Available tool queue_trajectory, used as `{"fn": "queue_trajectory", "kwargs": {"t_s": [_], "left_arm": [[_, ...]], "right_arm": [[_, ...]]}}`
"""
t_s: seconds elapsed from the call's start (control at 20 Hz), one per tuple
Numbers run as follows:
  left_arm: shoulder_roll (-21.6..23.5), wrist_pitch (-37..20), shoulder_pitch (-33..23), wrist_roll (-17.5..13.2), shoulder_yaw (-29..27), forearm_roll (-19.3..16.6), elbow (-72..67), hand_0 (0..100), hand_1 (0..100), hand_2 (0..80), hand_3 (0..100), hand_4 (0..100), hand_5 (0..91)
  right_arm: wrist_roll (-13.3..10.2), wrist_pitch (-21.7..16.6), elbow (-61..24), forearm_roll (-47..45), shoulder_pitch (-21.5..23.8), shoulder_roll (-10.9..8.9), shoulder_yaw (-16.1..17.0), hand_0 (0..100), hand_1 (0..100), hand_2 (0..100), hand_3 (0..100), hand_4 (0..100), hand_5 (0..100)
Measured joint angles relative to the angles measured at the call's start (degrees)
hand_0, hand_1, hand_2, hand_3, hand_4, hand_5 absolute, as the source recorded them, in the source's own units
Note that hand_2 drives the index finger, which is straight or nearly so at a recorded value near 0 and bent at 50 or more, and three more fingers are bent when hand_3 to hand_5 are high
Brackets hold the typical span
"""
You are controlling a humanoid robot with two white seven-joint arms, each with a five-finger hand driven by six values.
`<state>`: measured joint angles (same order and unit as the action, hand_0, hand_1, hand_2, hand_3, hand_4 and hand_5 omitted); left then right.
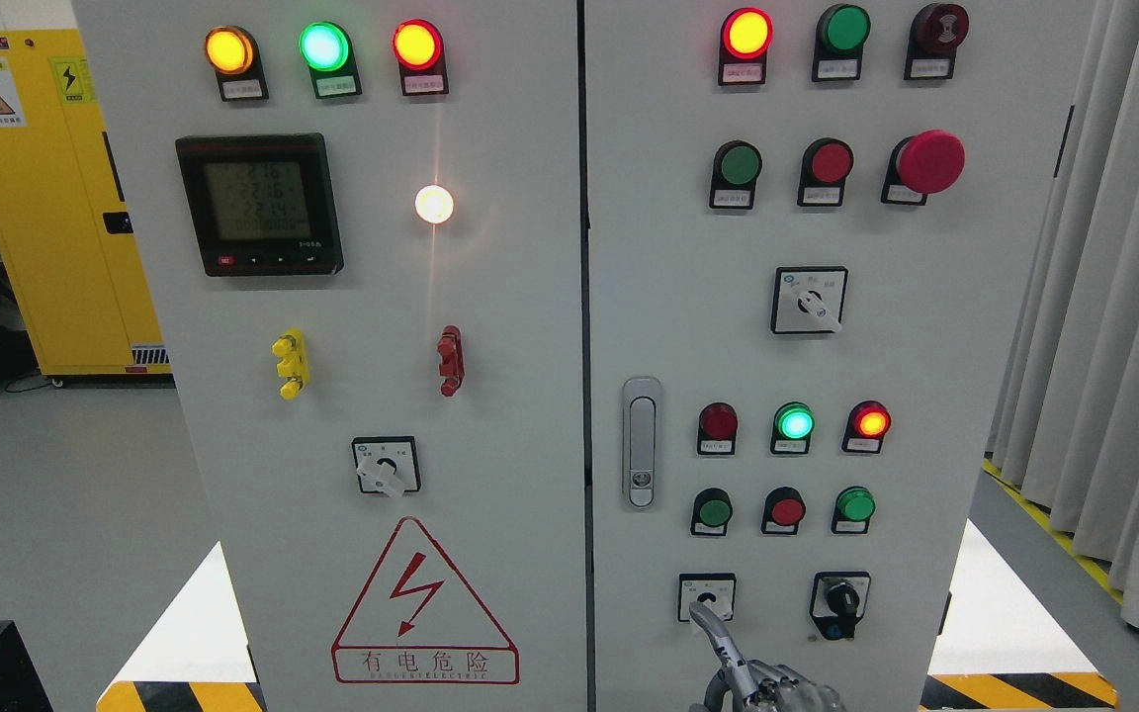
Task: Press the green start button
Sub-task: 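Raise the right hand toward the green push button on the lower row, then press the green push button with the right hand's fingertip and hold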
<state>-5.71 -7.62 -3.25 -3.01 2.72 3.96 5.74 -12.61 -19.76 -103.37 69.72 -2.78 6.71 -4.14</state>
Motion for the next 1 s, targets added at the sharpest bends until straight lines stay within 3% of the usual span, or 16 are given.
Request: {"fn": "queue_trajectory", "kwargs": {"t_s": [0.4, 1.0], "left_arm": [[0.0, 0.0, -0.02, 0.0, 0.0, 0.0, 0.0, 12, 56, 0.0, 0, 0, 0.0], [0.0, 0.0, -0.02, 0.0, 0.0, 0.0, 0.0, 12, 56, 0.0, 0, 0, 0.0]], "right_arm": [[0.13, 0.32, 4.56, 2.2, -6.21, -0.05, 2.13, 72, 100, 1, 98, 100, 100], [0.32, 0.39, 9.55, 2.32, -9.63, -0.1, 3.44, 70, 98, 1, 96, 100, 100]]}}
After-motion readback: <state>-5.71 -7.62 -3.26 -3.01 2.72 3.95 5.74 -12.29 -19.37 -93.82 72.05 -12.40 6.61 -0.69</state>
